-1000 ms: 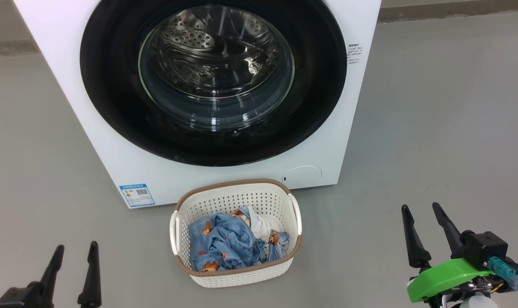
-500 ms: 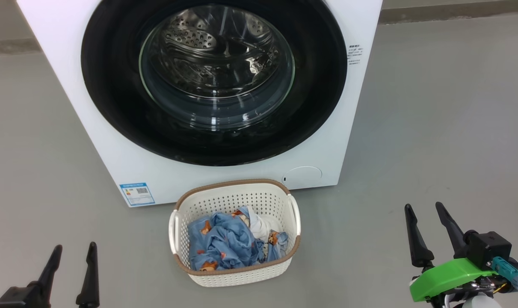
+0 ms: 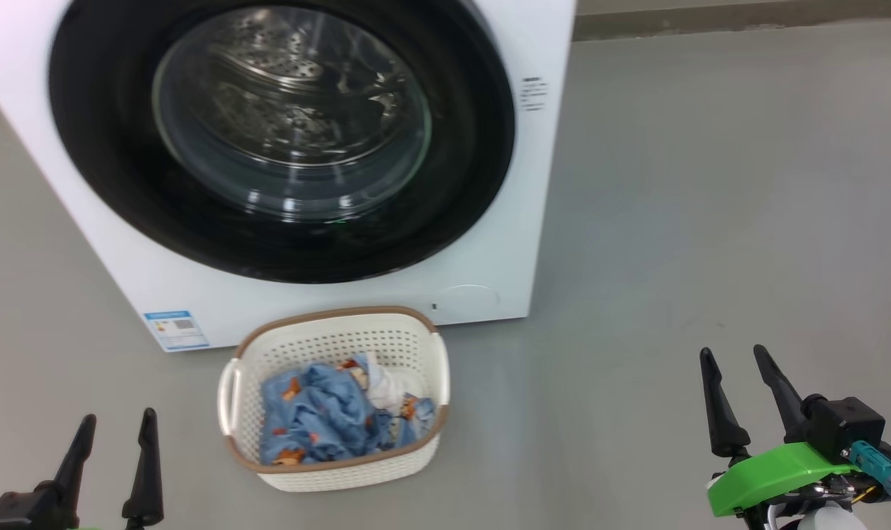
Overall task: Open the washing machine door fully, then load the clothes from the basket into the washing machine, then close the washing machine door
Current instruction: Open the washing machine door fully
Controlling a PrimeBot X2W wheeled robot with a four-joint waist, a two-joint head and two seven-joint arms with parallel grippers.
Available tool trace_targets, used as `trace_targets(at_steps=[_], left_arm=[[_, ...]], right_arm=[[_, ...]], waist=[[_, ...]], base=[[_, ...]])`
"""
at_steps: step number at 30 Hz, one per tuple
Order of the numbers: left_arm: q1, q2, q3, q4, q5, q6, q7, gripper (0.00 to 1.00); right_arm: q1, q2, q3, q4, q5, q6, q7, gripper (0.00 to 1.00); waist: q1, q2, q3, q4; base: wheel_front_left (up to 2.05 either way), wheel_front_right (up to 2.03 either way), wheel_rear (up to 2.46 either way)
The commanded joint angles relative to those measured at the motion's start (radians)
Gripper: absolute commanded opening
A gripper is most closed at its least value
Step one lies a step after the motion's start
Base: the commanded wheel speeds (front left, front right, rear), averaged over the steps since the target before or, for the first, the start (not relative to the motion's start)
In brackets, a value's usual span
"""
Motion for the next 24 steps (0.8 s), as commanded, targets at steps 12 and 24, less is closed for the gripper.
trace_targets(at_steps=[12,24], left_arm=[[-0.031,0.015,0.050,-0.045,0.008,-0.003,-0.012,1.00],[-0.014,0.016,0.032,-0.069,0.012,-0.003,-0.012,1.00]], right_arm=[[-0.033,-0.008,0.029,-0.041,0.016,-0.001,-0.012,1.00],[-0.033,-0.008,0.036,-0.042,0.022,-0.001,-0.012,1.00]], waist=[[0.0000,0.0000,0.014,0.001],[0.0000,0.0000,0.016,0.004]], base=[[0.65,0.65,-1.31],[0.02,0.02,-0.04]])
